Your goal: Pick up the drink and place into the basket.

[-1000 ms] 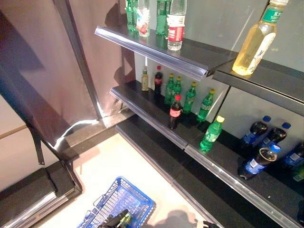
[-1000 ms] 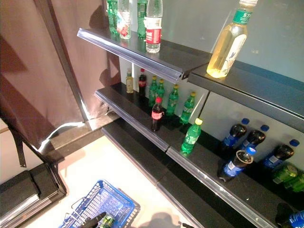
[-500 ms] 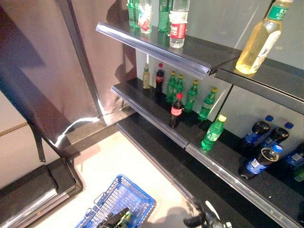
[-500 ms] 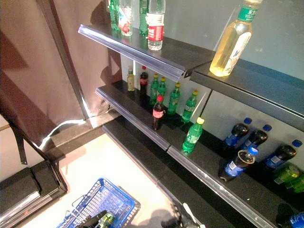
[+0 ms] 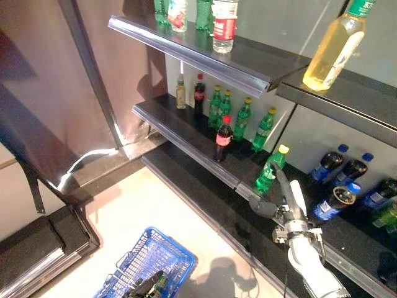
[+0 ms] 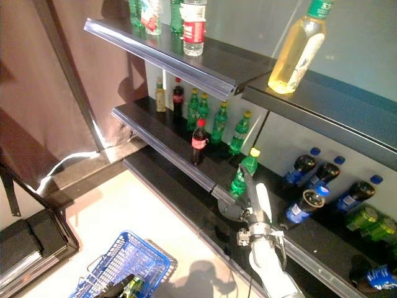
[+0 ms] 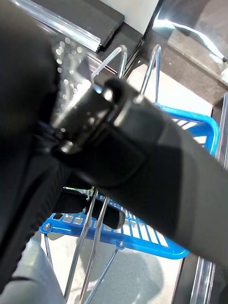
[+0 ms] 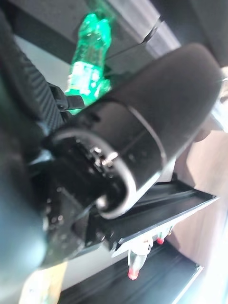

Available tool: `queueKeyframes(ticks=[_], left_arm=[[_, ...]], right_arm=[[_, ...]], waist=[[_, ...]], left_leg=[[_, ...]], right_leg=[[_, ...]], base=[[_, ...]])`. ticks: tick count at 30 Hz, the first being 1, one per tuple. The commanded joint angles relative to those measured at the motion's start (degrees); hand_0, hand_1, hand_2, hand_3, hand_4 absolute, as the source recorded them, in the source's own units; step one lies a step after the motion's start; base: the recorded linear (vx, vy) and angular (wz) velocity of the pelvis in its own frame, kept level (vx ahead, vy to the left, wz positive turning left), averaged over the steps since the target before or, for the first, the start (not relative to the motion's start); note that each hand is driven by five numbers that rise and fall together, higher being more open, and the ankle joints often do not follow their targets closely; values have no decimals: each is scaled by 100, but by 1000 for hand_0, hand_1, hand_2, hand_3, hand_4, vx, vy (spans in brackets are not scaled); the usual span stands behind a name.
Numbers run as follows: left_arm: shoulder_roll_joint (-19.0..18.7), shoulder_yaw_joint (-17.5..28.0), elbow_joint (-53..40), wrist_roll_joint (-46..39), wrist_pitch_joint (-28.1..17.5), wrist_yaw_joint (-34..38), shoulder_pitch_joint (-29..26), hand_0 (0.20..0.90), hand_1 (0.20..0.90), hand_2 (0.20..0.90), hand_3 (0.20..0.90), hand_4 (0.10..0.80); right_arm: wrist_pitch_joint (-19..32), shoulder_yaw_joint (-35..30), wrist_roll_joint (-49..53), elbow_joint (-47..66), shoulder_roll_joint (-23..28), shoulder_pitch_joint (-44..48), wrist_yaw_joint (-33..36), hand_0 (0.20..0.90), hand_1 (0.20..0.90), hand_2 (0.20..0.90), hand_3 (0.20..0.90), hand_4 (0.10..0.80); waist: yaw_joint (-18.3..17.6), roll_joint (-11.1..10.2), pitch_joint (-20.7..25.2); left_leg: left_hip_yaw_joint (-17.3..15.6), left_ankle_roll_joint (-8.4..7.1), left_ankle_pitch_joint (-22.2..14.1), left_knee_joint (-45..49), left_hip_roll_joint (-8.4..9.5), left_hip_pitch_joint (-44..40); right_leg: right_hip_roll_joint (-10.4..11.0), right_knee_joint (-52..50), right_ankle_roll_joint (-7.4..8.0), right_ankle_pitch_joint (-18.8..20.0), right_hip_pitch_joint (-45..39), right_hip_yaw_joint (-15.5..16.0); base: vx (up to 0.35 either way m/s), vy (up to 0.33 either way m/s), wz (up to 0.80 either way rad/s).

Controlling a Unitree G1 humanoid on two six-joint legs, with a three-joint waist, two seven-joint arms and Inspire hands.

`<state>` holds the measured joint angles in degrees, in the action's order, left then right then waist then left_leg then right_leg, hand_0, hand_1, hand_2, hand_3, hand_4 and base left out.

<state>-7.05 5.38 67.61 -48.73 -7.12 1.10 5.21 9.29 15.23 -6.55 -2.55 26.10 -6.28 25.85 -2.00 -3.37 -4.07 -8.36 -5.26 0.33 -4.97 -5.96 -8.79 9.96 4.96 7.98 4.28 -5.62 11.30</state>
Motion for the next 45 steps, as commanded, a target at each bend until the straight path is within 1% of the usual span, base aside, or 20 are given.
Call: queueKeyframes(ticks=[1,3,4,6,8,9,14,21,23,32,43,45], left_arm=[[-22,-65,339,236,-375,-305,108,300,300,300,200,100],[8,-67,359,232,-409,-322,117,300,300,300,200,100],[9,-68,360,231,-409,-323,117,300,300,300,200,100],[26,-69,365,229,-425,-325,128,300,300,300,200,100],[26,-69,365,229,-425,-325,128,300,300,300,200,100],[25,-73,382,220,-429,-343,128,300,300,300,200,100],[29,-146,333,171,-395,-294,114,300,300,300,200,100],[46,-273,313,136,-375,-196,96,300,300,300,200,100],[42,-330,298,147,-335,-158,105,300,300,300,200,100],[36,-461,229,175,-303,-41,172,300,300,300,200,100],[33,-674,117,84,-277,-104,230,300,300,300,200,100],[42,-731,9,79,-254,-91,247,300,300,300,200,100]], right_arm=[[578,-611,-362,1139,287,490,871,900,900,900,900,800],[588,-723,-365,1315,313,513,1197,900,900,900,900,800],[586,-725,-365,1319,314,509,1198,900,900,900,900,800],[650,-800,-367,1395,316,504,1436,900,900,900,900,800],[650,-800,-367,1395,316,504,1436,900,900,900,900,800],[679,-868,-238,1404,328,470,1562,900,900,900,900,800],[590,-826,89,1379,366,498,1502,900,900,900,900,800],[532,-745,586,1301,192,566,1823,900,900,900,900,800],[481,-673,914,1204,85,623,1720,900,900,900,900,800],[409,-494,1384,1020,-41,787,1477,900,900,900,900,800],[435,-465,1656,927,-61,1030,1782,900,900,900,900,800],[410,-503,1743,876,-69,1076,1927,900,900,900,900,800]], waist=[[109,61,38],[103,72,47],[106,73,47],[97,78,55],[97,78,55],[89,81,63],[106,78,74],[147,74,56],[176,92,32],[282,113,-88],[342,145,-260],[361,153,-304]], left_leg=[[-346,122,-152,-3,-145,27],[-373,126,-165,-3,-153,28],[-375,126,-166,-3,-153,27],[-389,131,-173,-3,-154,26],[-389,131,-173,-3,-154,26],[-414,126,-184,-3,-155,25],[-409,124,-186,-3,-158,33],[-365,133,-183,-3,-138,50],[-344,141,-167,-3,-123,46],[-311,161,-134,61,-85,23],[-195,167,-271,487,-67,192],[-167,175,-280,524,-66,214]], right_leg=[[86,4,68,-17,-70,-41],[92,4,70,-24,-56,-44],[91,4,70,-24,-56,-46],[95,4,69,-30,-51,-51],[95,4,69,-30,-51,-51],[107,4,78,-28,-36,-61],[116,4,78,-36,-30,-48],[127,4,76,-23,-23,-8],[136,4,69,-19,-24,7],[171,4,42,8,-12,12],[189,-22,4,46,33,-31],[193,-53,11,49,57,-45]], base=[[11,25,-11],[8,22,-9],[8,12,-5],[5,6,-2],[4,9,-2],[11,23,-6],[10,13,-5],[5,0,0],[57,7,0],[50,3,1],[39,0,1],[55,-4,4]])
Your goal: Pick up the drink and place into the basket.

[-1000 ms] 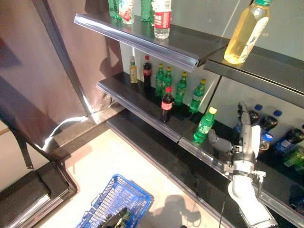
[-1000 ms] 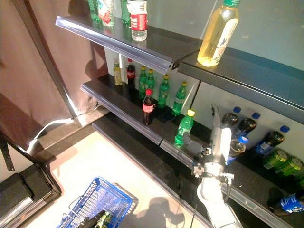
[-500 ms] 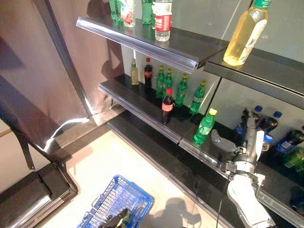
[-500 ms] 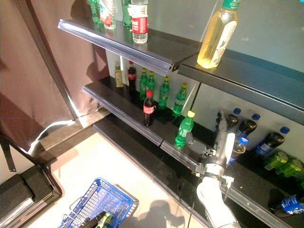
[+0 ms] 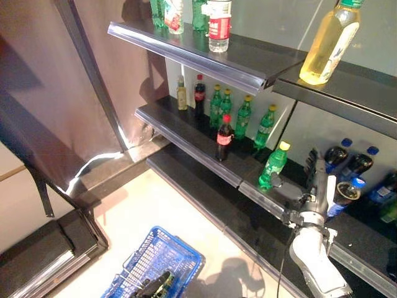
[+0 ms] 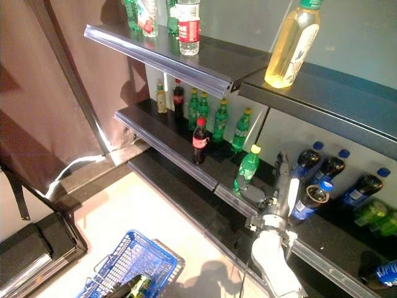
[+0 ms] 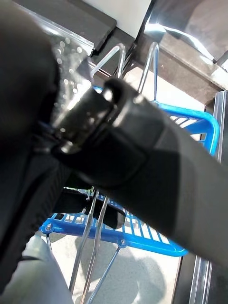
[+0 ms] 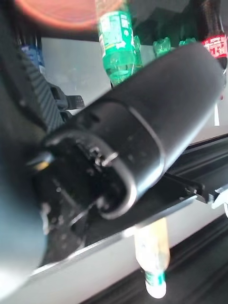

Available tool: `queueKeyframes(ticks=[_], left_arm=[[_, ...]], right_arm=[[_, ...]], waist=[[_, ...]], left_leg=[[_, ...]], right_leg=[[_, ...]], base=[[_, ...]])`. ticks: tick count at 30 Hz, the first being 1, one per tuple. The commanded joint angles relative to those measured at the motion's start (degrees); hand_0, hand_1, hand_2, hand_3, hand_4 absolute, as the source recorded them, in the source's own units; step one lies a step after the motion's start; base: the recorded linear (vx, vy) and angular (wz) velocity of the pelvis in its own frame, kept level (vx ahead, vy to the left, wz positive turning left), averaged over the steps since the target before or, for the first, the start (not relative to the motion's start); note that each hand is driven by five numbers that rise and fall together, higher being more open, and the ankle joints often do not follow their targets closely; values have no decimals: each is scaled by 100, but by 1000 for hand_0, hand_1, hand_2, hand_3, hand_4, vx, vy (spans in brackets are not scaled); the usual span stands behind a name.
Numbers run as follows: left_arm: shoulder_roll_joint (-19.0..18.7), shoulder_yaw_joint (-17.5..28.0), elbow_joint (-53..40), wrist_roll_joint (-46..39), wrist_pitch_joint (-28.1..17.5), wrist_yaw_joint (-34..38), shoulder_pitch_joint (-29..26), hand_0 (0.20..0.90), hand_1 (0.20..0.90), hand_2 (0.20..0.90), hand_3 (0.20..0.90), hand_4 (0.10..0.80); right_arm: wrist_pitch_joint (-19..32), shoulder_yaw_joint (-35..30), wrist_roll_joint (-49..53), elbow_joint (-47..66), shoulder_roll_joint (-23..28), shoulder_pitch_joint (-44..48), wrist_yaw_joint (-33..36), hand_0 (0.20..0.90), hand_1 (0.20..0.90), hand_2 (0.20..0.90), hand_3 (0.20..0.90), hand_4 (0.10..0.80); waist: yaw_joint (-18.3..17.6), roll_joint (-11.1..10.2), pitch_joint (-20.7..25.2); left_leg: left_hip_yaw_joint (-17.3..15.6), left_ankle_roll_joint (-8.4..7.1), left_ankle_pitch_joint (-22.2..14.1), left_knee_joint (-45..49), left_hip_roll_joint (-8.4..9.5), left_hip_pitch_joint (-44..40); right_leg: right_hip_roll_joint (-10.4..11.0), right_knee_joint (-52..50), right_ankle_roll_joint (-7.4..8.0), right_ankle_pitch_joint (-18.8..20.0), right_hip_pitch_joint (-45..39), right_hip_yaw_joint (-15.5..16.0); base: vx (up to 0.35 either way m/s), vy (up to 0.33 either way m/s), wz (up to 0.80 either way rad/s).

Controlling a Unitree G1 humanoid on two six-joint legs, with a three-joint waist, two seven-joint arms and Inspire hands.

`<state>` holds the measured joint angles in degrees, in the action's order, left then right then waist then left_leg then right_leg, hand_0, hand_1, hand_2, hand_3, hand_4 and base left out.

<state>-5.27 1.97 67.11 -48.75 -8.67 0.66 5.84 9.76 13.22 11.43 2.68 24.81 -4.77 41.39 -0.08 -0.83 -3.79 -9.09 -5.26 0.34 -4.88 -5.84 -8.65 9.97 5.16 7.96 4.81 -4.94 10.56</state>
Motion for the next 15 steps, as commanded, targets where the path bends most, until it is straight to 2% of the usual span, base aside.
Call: queueKeyframes(ticks=[1,7,10,15], left_arm=[[-138,-421,9,77,-84,-42,179,300,300,300,200,100],[-159,-667,-311,-12,15,88,4,300,300,300,200,100],[-235,-958,-620,-282,69,289,-412,300,300,300,200,100],[-275,-1156,-899,-472,84,483,-671,300,300,300,200,100]], right_arm=[[330,-326,30,342,60,950,467,900,900,900,900,800],[484,-329,189,84,-54,1198,739,900,900,900,900,800],[605,-301,221,-239,-208,1840,965,900,900,900,900,800],[568,-246,278,-435,-253,2401,1134,900,900,900,900,800]], waist=[[170,-99,-367],[192,-83,-628],[168,-64,-1159],[155,-42,-1571]], left_leg=[[-84,177,-289,549,-82,217],[8,196,-337,987,-86,592],[167,203,-373,1528,-49,1152],[284,231,-440,2027,21,1682]], right_leg=[[194,-116,14,-14,12,22],[219,-566,-30,-112,375,17],[224,-1087,-146,-247,828,-20],[278,-1448,-230,-294,1247,-45]], base=[[40,-5,3],[-46,-9,3],[-239,-14,5],[-151,9,7]])
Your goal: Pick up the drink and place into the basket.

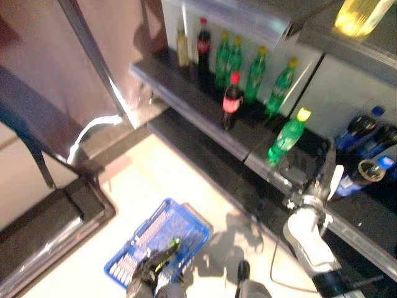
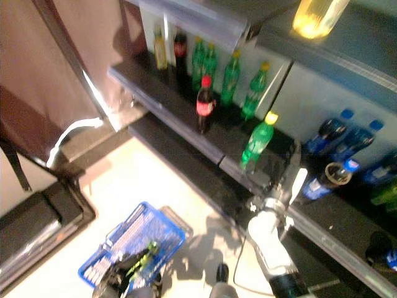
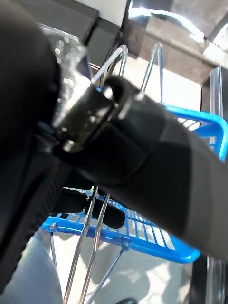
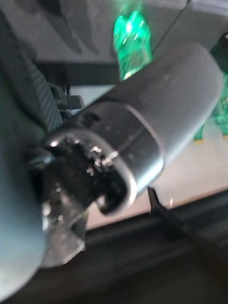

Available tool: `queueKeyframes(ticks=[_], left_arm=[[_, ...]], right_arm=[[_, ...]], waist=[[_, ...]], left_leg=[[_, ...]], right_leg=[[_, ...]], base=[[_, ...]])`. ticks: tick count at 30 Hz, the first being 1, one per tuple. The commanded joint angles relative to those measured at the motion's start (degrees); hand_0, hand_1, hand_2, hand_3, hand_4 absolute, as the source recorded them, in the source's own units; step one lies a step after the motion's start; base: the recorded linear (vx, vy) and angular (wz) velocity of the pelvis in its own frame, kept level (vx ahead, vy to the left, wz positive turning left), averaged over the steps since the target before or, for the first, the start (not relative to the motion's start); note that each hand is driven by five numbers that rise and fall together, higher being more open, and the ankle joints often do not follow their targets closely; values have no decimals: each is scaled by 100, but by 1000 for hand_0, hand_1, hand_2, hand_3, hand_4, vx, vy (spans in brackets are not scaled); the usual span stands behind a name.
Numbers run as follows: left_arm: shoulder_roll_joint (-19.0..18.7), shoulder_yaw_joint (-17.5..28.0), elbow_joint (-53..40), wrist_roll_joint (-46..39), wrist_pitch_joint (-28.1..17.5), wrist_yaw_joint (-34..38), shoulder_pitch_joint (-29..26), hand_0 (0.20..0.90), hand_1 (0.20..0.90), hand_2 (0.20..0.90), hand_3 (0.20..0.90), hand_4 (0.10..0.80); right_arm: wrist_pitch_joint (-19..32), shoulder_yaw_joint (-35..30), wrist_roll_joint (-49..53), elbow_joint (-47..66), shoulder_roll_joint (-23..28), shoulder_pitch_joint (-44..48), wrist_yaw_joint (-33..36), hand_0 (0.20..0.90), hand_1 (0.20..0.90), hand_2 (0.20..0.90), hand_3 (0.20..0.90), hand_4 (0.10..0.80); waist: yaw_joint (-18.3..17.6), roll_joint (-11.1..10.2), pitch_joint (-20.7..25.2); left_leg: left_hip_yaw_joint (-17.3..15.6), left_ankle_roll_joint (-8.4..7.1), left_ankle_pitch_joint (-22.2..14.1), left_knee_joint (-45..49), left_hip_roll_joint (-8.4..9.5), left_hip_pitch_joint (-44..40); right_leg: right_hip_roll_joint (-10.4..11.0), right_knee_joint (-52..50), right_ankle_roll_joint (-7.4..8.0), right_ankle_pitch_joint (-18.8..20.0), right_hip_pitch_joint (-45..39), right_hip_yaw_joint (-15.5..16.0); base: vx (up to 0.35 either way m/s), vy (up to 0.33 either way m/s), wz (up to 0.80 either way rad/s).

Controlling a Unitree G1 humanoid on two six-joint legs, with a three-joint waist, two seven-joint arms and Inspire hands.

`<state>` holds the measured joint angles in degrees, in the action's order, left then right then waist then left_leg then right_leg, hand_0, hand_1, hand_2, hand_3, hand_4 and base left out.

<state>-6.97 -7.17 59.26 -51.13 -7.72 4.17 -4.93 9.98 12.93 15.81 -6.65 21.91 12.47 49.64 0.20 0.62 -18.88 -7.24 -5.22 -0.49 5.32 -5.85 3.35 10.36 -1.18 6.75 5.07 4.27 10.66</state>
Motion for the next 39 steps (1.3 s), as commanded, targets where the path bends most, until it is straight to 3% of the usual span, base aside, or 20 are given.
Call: queueKeyframes(ticks=[1,18,39], left_arm=[[-105,-268,-152,-260,-12,161,383,300,300,300,200,100],[-247,-421,-784,-476,57,240,188,300,300,300,200,100],[-510,-633,-1096,-711,228,231,96,300,300,300,200,100]], right_arm=[[528,-211,-155,468,33,756,333,900,900,900,900,800],[464,-589,305,-84,451,2181,885,900,900,900,900,800],[855,-877,1513,-1389,1117,3861,809,900,900,900,900,800]], waist=[[129,-178,-115],[290,78,-906],[479,286,-1091]], left_leg=[[116,234,-366,1071,37,556],[242,336,-417,1804,183,1484],[369,368,-332,1947,273,2100]], right_leg=[[248,-863,-117,-322,388,-56],[296,-1347,-187,-355,1098,-73],[245,-1521,-245,-362,1651,-105]], base=[[-87,34,-2],[-36,16,-1],[8,-5,-1]])
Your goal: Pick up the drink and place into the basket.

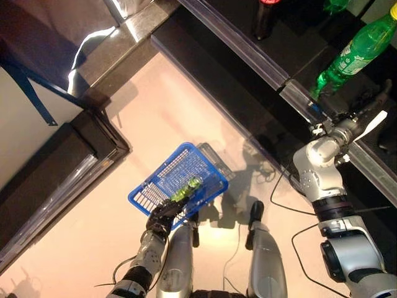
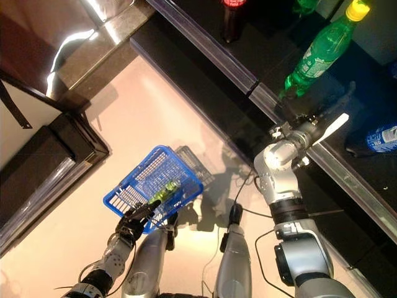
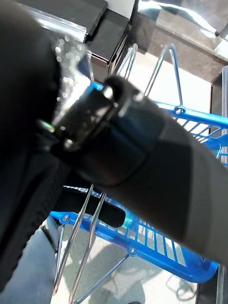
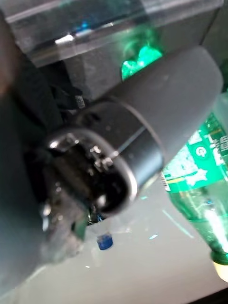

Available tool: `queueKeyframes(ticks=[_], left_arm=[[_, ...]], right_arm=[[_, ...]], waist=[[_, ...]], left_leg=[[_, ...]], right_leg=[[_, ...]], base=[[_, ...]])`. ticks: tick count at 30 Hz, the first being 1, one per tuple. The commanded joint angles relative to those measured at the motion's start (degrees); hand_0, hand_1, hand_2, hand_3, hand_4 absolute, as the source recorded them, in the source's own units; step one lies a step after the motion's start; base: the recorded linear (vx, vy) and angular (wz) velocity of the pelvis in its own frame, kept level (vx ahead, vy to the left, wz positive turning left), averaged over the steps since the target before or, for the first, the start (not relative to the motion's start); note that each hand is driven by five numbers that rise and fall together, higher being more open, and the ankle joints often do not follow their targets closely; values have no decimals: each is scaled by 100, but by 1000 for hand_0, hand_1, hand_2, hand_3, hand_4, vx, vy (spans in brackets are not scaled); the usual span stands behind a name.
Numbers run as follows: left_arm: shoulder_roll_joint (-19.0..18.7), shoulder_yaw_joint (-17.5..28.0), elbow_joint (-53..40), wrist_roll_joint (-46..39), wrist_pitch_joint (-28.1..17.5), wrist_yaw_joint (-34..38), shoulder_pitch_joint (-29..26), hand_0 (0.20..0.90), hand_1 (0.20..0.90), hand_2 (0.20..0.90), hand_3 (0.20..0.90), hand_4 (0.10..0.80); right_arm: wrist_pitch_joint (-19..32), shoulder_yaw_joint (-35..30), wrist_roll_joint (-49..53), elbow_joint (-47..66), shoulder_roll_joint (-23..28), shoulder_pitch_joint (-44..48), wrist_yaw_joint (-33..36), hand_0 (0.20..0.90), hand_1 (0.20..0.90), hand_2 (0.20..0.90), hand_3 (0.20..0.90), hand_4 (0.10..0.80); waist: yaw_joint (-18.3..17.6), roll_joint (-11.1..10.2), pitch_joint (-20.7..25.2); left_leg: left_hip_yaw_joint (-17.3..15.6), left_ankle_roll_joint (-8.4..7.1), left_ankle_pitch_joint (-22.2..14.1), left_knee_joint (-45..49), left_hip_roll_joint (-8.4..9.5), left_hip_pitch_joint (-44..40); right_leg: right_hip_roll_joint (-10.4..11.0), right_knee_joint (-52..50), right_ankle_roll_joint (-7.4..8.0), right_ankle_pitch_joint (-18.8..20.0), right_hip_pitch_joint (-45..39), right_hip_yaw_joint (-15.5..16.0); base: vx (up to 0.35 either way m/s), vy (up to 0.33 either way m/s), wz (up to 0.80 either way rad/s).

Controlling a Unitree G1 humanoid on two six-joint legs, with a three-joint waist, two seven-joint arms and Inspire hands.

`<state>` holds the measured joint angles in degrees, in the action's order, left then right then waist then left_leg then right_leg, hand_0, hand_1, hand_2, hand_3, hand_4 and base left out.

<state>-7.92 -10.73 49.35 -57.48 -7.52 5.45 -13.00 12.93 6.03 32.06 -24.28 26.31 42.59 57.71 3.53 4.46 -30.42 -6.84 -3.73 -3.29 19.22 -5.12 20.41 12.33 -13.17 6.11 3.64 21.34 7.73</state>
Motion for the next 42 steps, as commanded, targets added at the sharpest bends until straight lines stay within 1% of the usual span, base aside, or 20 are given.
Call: queueKeyframes(ticks=[1,6,12,14,16,18,27,28,31,36,42], left_arm=[[-431,-283,-140,-87,228,108,902,300,300,300,200,100],[-482,-310,-211,-145,240,72,928,300,300,300,200,100],[-563,-328,-292,-185,270,67,971,300,300,300,200,100],[-607,-305,-316,-171,311,37,982,300,300,300,200,100],[-612,-305,-329,-168,310,27,992,300,300,300,200,100],[-644,-305,-361,-189,320,-16,999,300,300,300,200,100],[-750,-328,-396,-239,366,-25,1013,300,300,300,200,100],[-769,-323,-402,-252,367,-44,1023,300,300,300,200,100],[-816,-330,-433,-279,369,-60,1044,300,300,300,200,100],[-854,-299,-382,-256,380,-126,1055,300,300,300,200,100],[-884,-274,-350,-290,347,-178,1050,300,300,300,200,100]], right_arm=[[557,-159,-61,268,739,983,-68,900,900,900,900,800],[479,33,154,-88,1015,1423,-373,900,900,900,900,800],[384,182,333,-267,1217,1712,-772,900,900,900,900,800],[215,300,269,-281,1323,1917,-989,900,900,900,900,800],[98,355,210,-270,1389,2000,-1063,900,900,900,900,800],[-15,467,138,-335,1494,2165,-1093,900,900,900,900,800],[-135,777,9,-851,1790,2762,-918,900,900,900,900,800],[-161,794,29,-932,1835,2808,-905,300,300,300,200,100],[-253,862,114,-1159,1970,2894,-836,300,300,300,200,100],[-137,872,346,-1551,2095,2932,-858,300,300,300,200,100],[-50,809,414,-1624,2172,2820,-857,300,300,300,200,100]], waist=[[159,-85,63],[200,-51,63],[237,-37,63],[256,-41,63],[256,-39,63],[265,-28,63],[338,-11,63],[344,-9,63],[353,-13,63],[362,-16,63],[336,-19,63]], left_leg=[[328,224,-40,541,206,414],[351,224,-12,532,234,524],[372,236,-4,555,256,646],[378,243,2,557,276,684],[387,248,7,552,285,692],[390,259,13,544,292,710],[395,273,-6,590,328,806],[394,274,-7,594,324,810],[383,281,-9,595,320,816],[375,289,-30,624,320,792],[343,286,-63,670,319,742]], right_leg=[[40,-326,-187,-221,-26,187],[30,-360,-209,-234,84,199],[38,-420,-206,-241,223,197],[31,-435,-208,-246,265,199],[30,-440,-211,-247,276,195],[31,-463,-211,-253,315,188],[40,-581,-203,-294,435,222],[40,-587,-204,-299,437,225],[36,-612,-208,-310,455,233],[49,-658,-217,-332,441,252],[61,-716,-233,-367,407,249]], base=[[0,0,0],[0,0,0],[0,0,0],[0,0,0],[0,0,0],[0,0,0],[0,0,0],[0,0,0],[0,0,0],[0,0,0],[-35,5,0]])
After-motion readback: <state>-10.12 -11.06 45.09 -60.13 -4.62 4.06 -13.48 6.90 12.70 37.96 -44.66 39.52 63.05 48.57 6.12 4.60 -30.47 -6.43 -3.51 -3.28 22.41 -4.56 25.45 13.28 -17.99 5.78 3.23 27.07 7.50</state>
